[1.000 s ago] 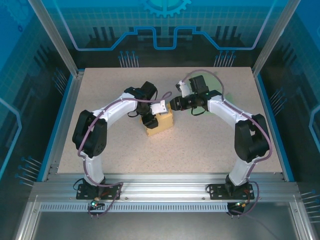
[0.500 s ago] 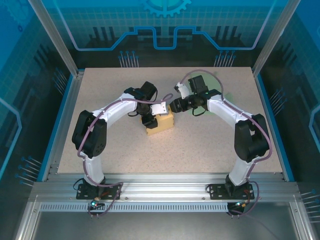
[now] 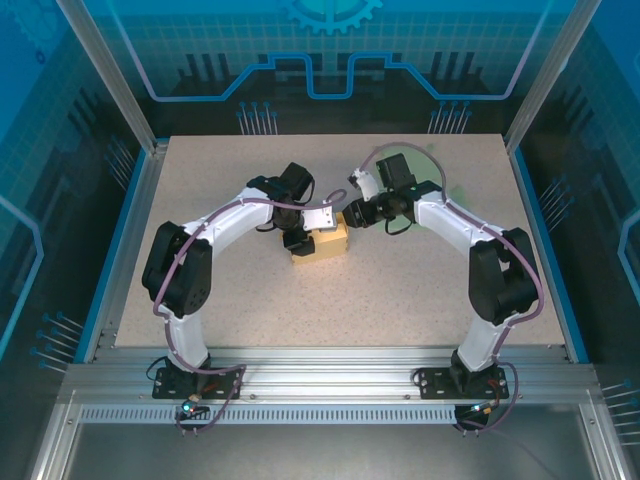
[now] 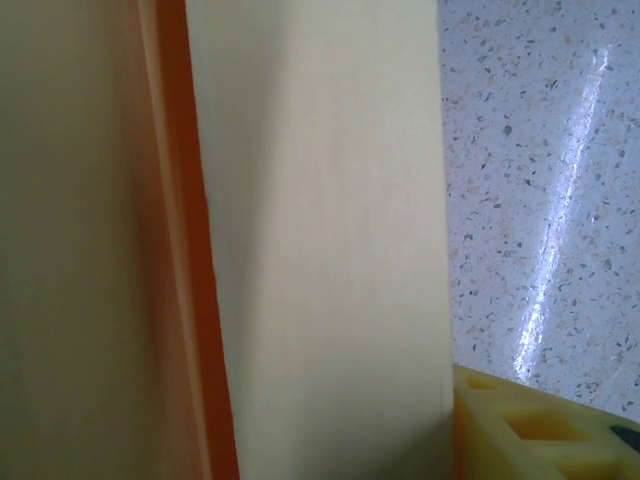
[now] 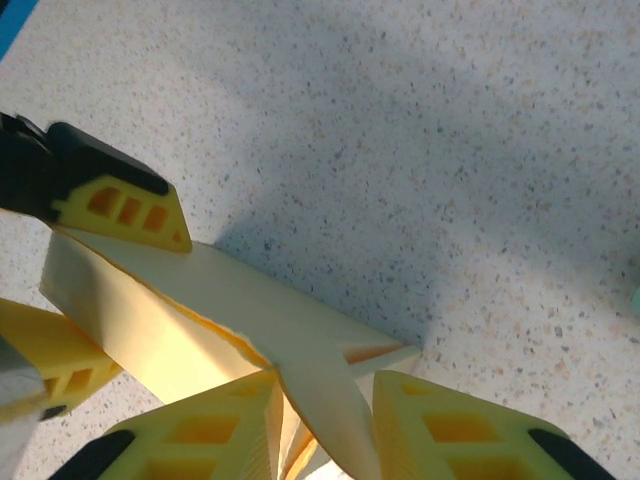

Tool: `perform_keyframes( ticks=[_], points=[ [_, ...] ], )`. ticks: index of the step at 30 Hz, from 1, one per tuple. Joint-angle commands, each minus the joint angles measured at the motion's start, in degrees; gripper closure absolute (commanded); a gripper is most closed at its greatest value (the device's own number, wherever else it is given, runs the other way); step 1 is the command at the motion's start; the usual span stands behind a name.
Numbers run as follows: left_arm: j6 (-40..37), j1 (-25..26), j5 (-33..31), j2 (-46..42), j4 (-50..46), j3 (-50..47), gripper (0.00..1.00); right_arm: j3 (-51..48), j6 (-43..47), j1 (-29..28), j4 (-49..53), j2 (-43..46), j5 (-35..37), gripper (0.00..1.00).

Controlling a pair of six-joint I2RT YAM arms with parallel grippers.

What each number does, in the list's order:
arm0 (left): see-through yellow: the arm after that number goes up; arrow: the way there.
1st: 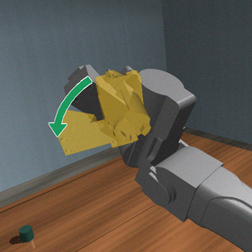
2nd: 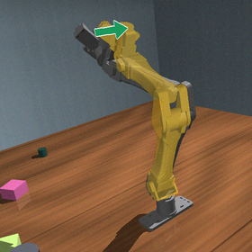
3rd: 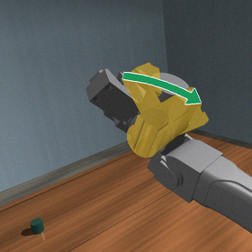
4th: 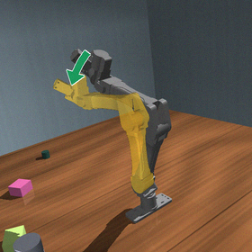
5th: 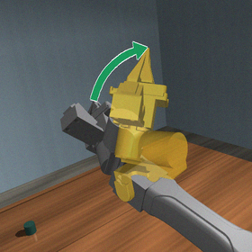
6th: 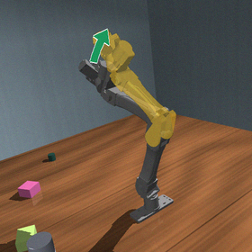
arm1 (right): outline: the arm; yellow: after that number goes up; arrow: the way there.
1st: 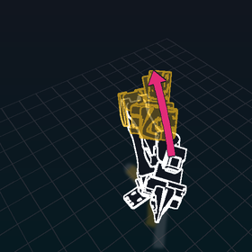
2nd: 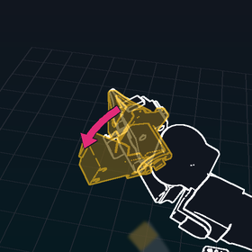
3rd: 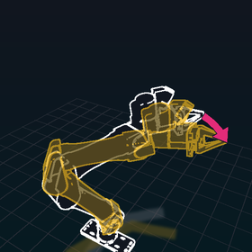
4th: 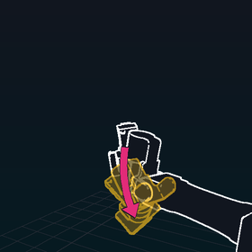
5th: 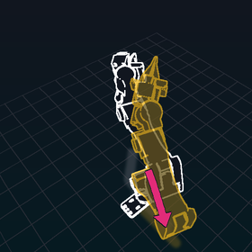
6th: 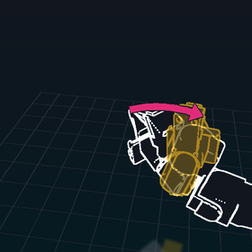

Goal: Fold the paper box

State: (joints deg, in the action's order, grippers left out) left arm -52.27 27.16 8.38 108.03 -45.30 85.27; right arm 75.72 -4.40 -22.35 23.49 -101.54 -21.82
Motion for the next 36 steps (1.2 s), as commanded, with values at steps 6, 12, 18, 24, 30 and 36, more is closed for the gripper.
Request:
perform_keyframes(
  ticks=[6,12,18,24,30,36],
  points=[
    [1.6,0.2,-0.2,0.8,-0.8,1.7,0.43,-0.9,-4.7,-1.5,0.0,1.9,-2.2,0.85],
    [2.0,0.2,-0.5,1.2,-0.8,1.7,0.43,-0.3,-7.0,-3.3,0.9,2.4,-0.9,0.8],
    [1.6,0.2,-0.6,1.2,-0.9,1.6,0.43,0.6,-6.2,-4.0,2.4,2.4,2.6,0.82],
    [2.7,0.2,-0.9,1.5,-0.8,1.7,0.43,0.6,-6.3,-4.5,2.9,1.6,4.7,0.93],
    [3.8,0.2,-1.4,2.0,-0.4,2.2,0.43,-0.2,-8.4,-4.9,2.1,1.7,3.9,0.95],
    [5.4,0.2,-1.2,2.2,0.1,2.3,0.43,-0.2,-12.1,-6.2,1.6,2.2,4.2,0.94]
  ],
)
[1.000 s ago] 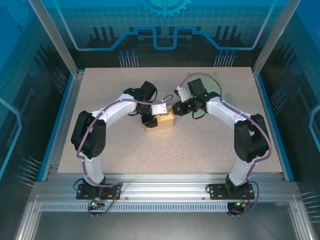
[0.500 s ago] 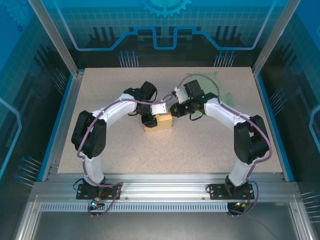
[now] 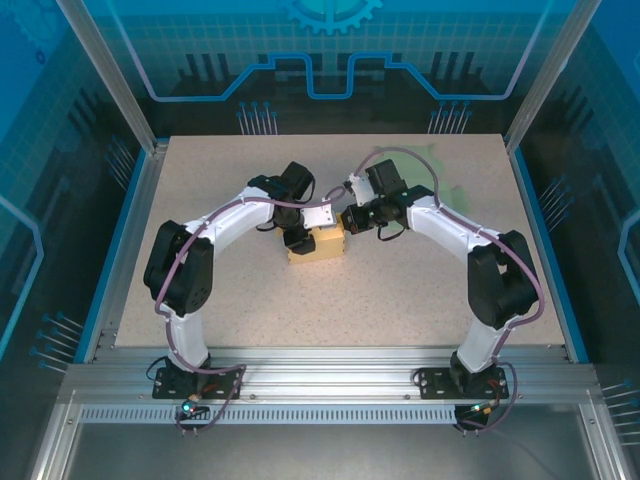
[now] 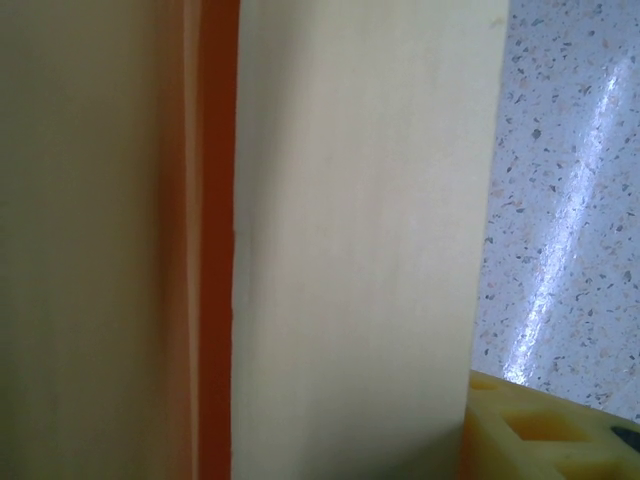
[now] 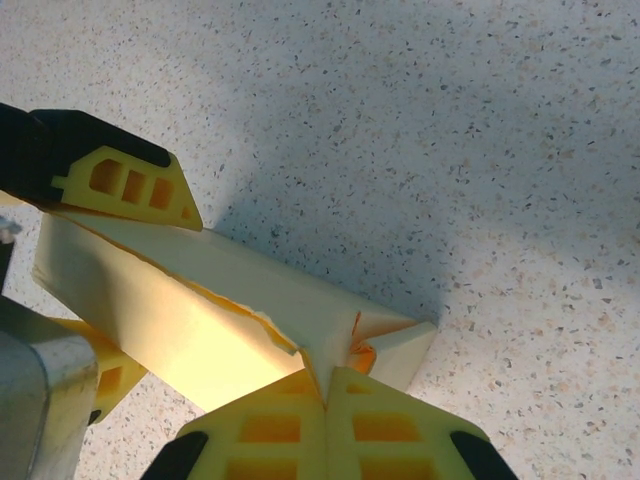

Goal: Fold the paper box

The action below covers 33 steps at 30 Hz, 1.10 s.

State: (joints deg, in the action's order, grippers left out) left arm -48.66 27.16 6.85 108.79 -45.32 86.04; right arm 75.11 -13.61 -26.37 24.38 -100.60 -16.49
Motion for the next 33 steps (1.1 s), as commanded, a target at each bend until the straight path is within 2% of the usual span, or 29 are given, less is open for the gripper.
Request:
perform_keyframes(
  ticks=[1,10,14,19,24,30,33],
  points=[
    [1.9,0.3,0.4,1.4,0.1,1.5,0.43,0.6,-3.5,-2.4,0.9,1.3,-0.9,0.94],
    [3.0,0.2,0.1,1.7,0.7,1.1,0.44,1.7,-8.2,-3.2,3.0,0.9,2.0,0.92],
    [4.6,0.2,0.0,2.0,1.7,1.2,0.49,1.5,-9.3,-3.7,3.4,0.8,4.3,0.89],
    [7.4,0.3,0.1,2.4,4.1,1.5,0.53,1.5,-9.6,-4.1,3.7,1.6,8.2,0.92],
    [9.5,1.6,-0.7,2.2,8.7,0.7,0.5,2.9,-9.3,-4.0,4.1,1.7,9.4,0.93],
    [10.6,2.0,-1.6,3.1,9.8,1.1,0.46,3.5,-11.1,-3.9,3.1,0.0,8.9,0.91],
    [10.5,1.9,-3.4,3.1,9.9,0.8,0.39,2.6,-11.6,-3.9,2.6,-0.1,9.2,0.91]
  ],
)
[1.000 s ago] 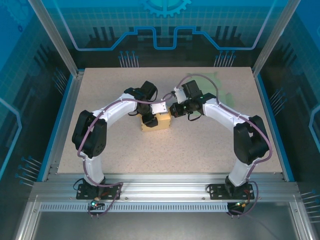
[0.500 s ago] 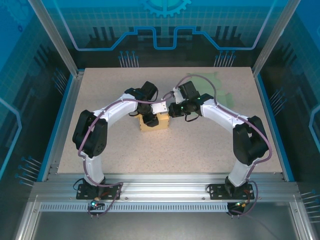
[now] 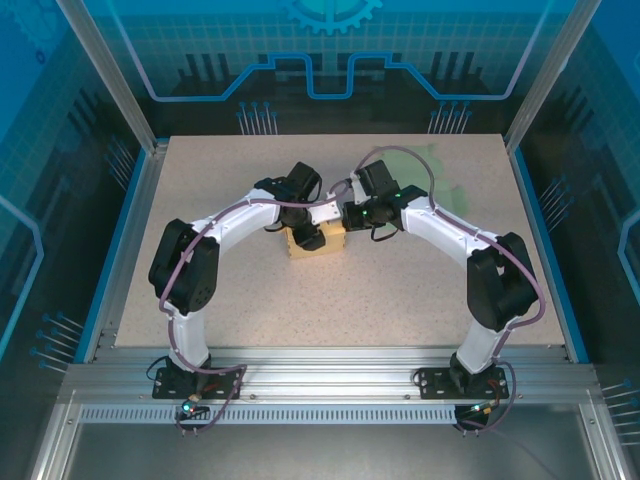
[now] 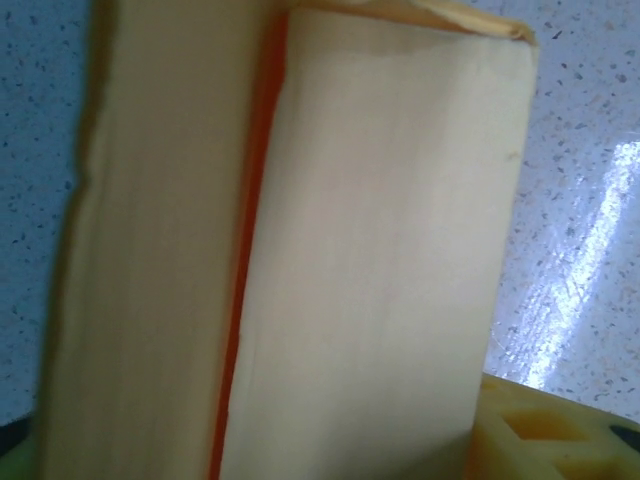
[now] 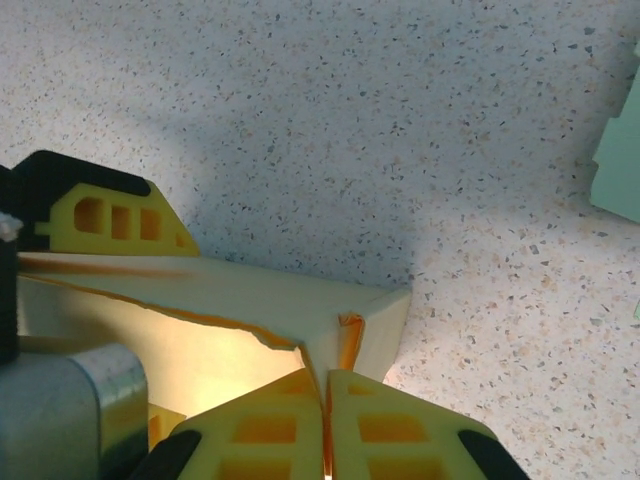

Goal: Fold the paper box

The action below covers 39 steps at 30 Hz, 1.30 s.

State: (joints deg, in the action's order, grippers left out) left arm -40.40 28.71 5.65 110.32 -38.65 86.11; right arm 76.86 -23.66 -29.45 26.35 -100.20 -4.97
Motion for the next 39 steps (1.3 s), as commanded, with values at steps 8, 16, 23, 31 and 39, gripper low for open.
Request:
perform_keyframes(
  ticks=[8,16,23,31,39],
  points=[
    [3.0,-2.1,-2.0,-2.8,5.4,-3.2,0.26,-0.4,-1.9,0.1,0.5,0.1,-0.6,0.93],
    [4.1,-4.9,-2.7,-6.4,6.1,-8.1,0.21,-0.1,-2.3,0.1,0.3,-0.4,-1.1,0.93],
    [4.5,-5.1,-4.5,-7.4,6.7,-8.9,0.2,0.5,-2.5,0.1,0.6,-1.0,-1.1,0.93],
    [7.7,-5.0,-3.0,-6.9,6.8,-8.3,0.31,0.7,-3.7,-0.2,0.2,-1.1,-2.0,0.93],
    [10.6,-3.3,-2.2,-6.5,7.9,-9.6,0.33,1.7,-5.8,-1.6,-0.4,-2.8,0.6,0.94]
  ],
)
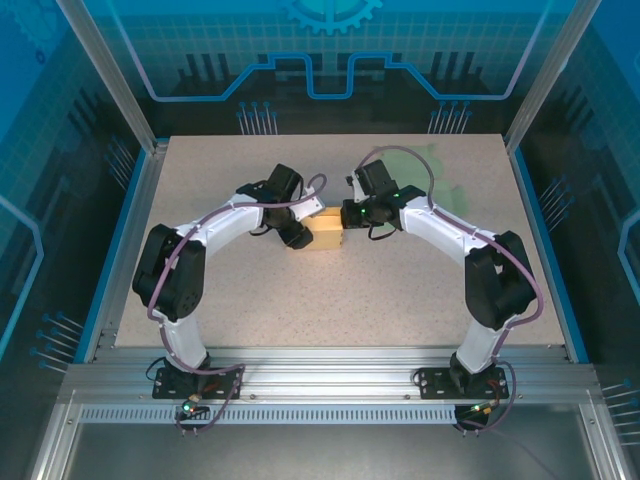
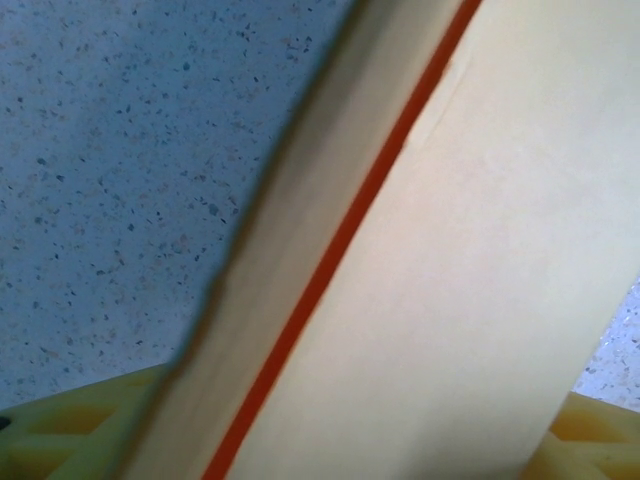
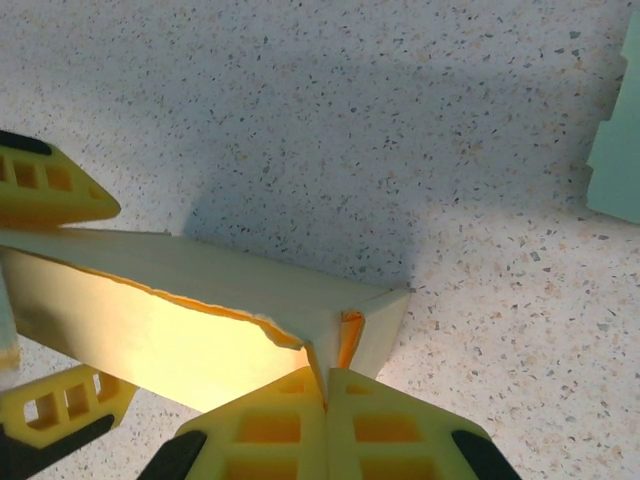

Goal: Fold the paper box

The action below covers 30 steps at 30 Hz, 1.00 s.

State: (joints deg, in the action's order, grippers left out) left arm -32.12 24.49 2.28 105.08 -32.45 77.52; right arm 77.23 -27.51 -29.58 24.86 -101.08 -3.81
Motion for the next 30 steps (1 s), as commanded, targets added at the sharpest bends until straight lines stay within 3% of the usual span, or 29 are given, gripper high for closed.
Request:
perform_keyframes(
  ticks=[1,15,30],
  points=[
    [2.3,1.1,1.1,-1.0,1.6,-1.0,0.33,1.5,-2.4,-1.4,1.2,-2.0,-0.2,0.94],
    [4.3,1.4,0.4,-0.7,1.5,-1.3,0.32,1.6,-3.2,-5.9,1.6,-1.8,10.9,0.94],
    [4.1,1.4,0.5,-0.5,2.1,-0.9,0.33,-2.4,-2.2,-6.2,-2.9,-2.1,12.2,0.93]
  ],
)
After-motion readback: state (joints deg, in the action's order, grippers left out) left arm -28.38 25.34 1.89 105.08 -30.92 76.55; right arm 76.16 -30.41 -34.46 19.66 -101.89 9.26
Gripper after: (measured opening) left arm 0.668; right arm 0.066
